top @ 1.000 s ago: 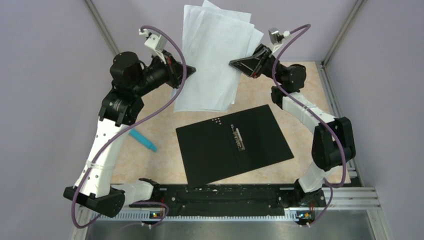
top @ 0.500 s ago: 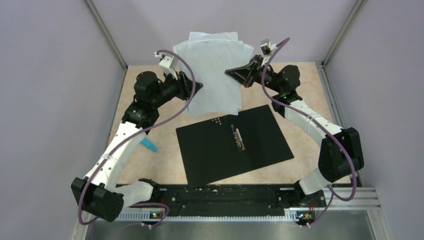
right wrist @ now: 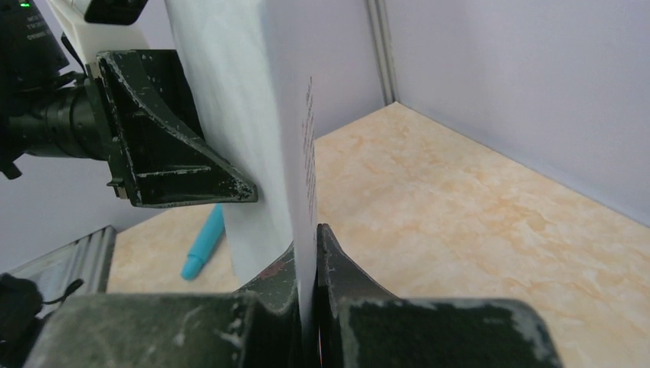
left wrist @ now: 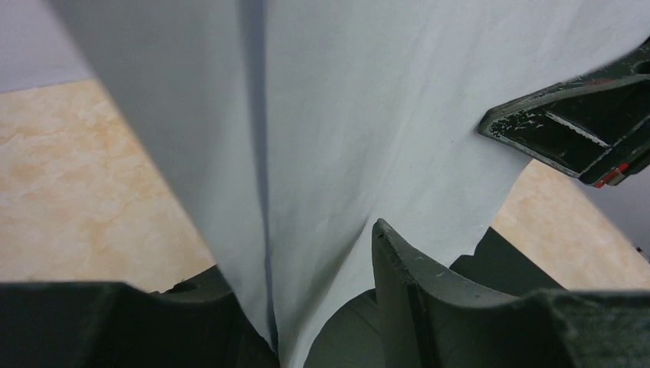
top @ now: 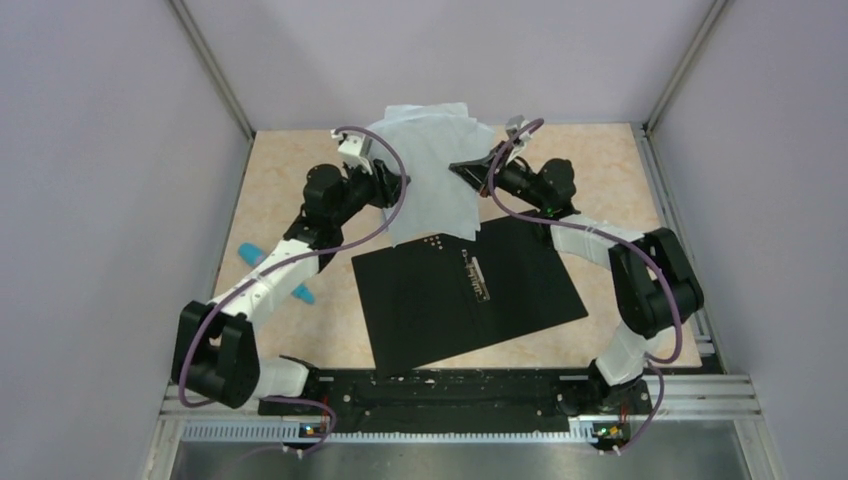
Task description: Put the files into the folder
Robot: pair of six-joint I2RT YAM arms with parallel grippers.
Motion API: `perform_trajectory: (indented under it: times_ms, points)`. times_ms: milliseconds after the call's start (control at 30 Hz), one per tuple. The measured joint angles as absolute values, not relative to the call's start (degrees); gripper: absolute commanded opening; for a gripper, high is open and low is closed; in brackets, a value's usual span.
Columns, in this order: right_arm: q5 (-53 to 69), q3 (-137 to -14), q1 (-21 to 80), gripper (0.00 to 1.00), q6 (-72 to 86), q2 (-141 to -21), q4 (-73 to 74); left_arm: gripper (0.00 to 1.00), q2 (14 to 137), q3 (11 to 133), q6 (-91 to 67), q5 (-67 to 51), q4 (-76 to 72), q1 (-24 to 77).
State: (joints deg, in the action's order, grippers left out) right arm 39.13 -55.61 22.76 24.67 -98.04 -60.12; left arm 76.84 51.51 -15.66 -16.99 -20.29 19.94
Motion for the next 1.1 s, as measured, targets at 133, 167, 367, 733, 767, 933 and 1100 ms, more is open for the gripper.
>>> perform_trajectory:
  times_ms: [133,167,367,733,767,933,1100]
  points:
    - [35.4,-54.6,22.8,0.00,23.6,-103.9,-68.2,0.47,82.7,48.4,-13.6,-15.9,-31.8,19.9]
    - [34.2,-54.6,22.8,0.00,23.1,-105.3,-69.7,0.47,84.8,48.3,-13.0,-15.5,-34.6,19.9]
    - [29.5,-55.9,22.8,0.00,20.4,-110.4,-73.0,0.53,94.0,48.3,-9.2,-15.3,-45.0,19.9]
    - [25.6,-59.0,22.8,0.23,16.4,-115.1,-75.3,0.66,100.2,51.4,-5.8,-15.2,-51.0,19.4]
    - [25.5,-59.0,22.8,0.25,16.4,-115.3,-75.4,0.68,100.3,51.7,-5.8,-15.2,-51.0,19.4]
    - [25.5,-59.0,22.8,0.33,16.1,-115.5,-75.6,0.69,101.1,51.9,-5.8,-16.0,-51.3,18.7]
    - [25.7,-58.4,22.8,0.39,16.1,-115.5,-76.1,0.72,101.2,51.9,-6.3,-18.5,-51.4,18.1]
